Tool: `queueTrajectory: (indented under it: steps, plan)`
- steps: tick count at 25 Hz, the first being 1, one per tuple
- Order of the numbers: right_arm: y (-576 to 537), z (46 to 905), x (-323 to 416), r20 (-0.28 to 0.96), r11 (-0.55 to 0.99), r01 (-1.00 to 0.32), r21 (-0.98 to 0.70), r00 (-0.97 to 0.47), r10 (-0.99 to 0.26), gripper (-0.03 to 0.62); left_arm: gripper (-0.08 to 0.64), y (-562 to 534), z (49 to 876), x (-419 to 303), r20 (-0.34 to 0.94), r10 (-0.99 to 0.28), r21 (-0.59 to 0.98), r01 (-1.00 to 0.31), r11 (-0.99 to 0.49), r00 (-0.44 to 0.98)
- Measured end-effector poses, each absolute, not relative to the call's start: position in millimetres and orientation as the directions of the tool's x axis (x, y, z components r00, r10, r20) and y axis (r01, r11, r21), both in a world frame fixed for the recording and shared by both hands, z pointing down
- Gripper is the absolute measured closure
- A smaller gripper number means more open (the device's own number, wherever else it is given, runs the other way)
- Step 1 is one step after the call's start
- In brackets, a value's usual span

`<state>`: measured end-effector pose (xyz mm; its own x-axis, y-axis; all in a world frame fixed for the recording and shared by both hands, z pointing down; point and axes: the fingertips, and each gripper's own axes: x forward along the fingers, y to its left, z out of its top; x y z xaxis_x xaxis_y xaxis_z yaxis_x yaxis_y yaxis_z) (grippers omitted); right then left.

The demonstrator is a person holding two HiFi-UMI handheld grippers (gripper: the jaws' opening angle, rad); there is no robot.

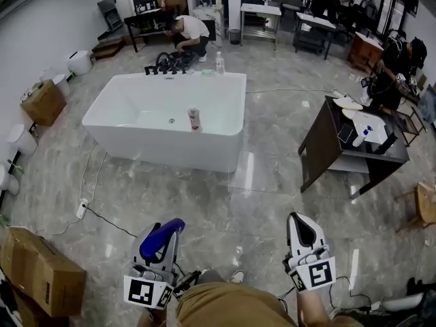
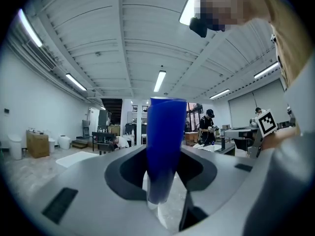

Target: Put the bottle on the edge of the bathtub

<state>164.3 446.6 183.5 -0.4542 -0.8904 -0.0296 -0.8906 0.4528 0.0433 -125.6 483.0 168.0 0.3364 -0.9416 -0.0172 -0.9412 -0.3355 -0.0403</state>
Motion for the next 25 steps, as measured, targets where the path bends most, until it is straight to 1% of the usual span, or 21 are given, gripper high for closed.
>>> queueTrajectory:
  steps: [11,20,25]
  plan:
    - [434.1,196.4,197.1,-0.015,0.455,-0.89,0.028,-0.456,-0.89,0.588,0.402,471.5,176.3,-99.4,-0.007,-0.947,-0.036,-0.947,-0.32,0.32]
    - [387.8,205.6,195.0,0.005,0.436,-0.9,0.026,-0.436,-0.9,0.586,0.402,415.5,189.3,-102.0,0.01,-0.939,-0.018,-0.939,-0.344,0.344]
    - [337.5,211.5,170.9,0.031,0.434,-0.901,0.029,-0.433,-0.901,0.588,0.402,361.2,198.6,-124.7,0.026,-0.935,0.002,-0.935,-0.353,0.353]
